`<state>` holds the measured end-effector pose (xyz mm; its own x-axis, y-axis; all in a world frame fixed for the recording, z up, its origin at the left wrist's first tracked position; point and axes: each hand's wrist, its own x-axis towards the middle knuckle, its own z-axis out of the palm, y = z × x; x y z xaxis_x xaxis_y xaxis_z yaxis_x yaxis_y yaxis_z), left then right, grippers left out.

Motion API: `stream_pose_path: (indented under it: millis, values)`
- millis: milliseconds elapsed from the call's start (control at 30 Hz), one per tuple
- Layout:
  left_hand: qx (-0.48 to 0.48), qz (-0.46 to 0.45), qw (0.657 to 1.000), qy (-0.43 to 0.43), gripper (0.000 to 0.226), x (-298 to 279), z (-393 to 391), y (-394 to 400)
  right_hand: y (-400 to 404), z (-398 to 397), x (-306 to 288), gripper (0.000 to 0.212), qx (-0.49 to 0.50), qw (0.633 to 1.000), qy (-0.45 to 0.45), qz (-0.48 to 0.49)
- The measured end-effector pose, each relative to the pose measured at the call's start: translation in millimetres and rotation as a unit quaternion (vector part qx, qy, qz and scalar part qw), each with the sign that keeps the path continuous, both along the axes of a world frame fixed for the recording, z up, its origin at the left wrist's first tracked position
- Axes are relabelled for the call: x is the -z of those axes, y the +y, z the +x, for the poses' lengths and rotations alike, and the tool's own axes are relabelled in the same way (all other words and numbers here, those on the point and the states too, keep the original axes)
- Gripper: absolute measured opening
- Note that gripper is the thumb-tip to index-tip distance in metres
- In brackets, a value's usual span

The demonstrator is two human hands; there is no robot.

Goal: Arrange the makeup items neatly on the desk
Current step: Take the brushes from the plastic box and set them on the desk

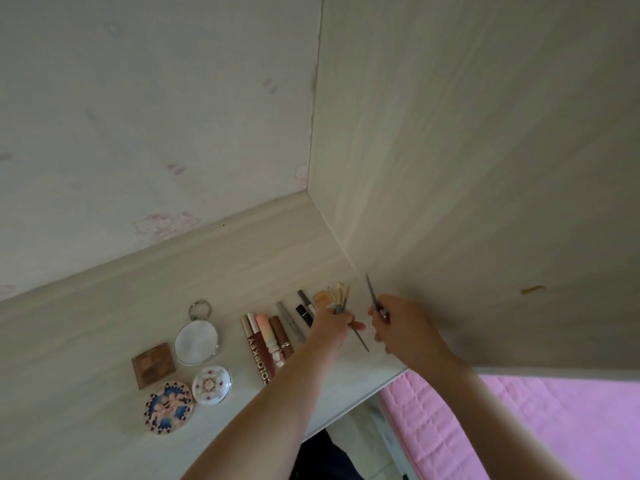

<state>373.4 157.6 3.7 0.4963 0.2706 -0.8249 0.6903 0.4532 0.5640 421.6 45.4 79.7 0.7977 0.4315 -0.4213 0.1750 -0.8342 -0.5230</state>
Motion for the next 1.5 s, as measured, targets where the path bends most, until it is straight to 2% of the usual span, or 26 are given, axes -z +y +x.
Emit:
stream_pose_path:
  millis: [67,233,367,500,600,700,833,900,1067,1167,1267,1400,1433,1500]
  values:
    - [-0.015,-0.009,1.000,0.002,0.016,2,-1,0,-3,-1,9,0.018,0.028,0.997,0.026,0.072]
    - [-0.077,-0.035,0.996,-0.003,0.011,10,-1,-4,-2,8,28,0.010,-0.125,0.986,-0.072,0.085]
    - [-0.066,-0.005,0.998,-0.004,0.016,15,1,-6,5,14,47,0.003,-0.193,0.976,-0.099,0.004]
    - [-0.032,0.045,0.998,-0.002,0.015,22,3,-10,5,17,60,0.021,-0.237,0.961,-0.091,-0.112]
    - [0.008,0.093,0.996,-0.004,0.016,25,3,-14,2,16,68,0.020,-0.267,0.949,-0.090,-0.143]
    - [0.033,0.140,0.989,-0.015,0.016,26,4,-17,-1,17,72,0.020,-0.266,0.952,-0.073,-0.131]
    - [0.082,0.195,0.977,-0.026,0.026,25,5,-18,-7,21,78,0.030,-0.219,0.970,-0.048,-0.096]
    - [0.112,0.225,0.968,-0.025,0.026,25,5,-19,-9,20,81,0.027,-0.164,0.982,-0.026,-0.090]
    - [0.154,0.285,0.945,-0.033,0.011,26,3,-25,-7,11,86,0.021,-0.098,0.994,0.016,-0.041]
    - [0.153,0.297,0.941,-0.047,0.013,25,0,-29,-2,9,84,0.026,-0.041,0.998,0.043,0.004]
    - [0.166,0.316,0.933,-0.052,0.011,24,-4,-34,3,10,84,0.018,0.014,0.997,0.064,0.037]
    - [0.185,0.328,0.926,-0.042,0.001,22,-6,-36,10,16,84,0.010,-0.003,0.999,0.033,0.036]
    - [0.188,0.326,0.925,-0.039,0.003,21,-6,-37,11,17,84,0.016,-0.026,0.999,0.027,0.034]
    - [0.182,0.326,0.927,-0.039,0.005,21,-7,-37,14,20,83,0.044,-0.093,0.996,0.007,0.015]
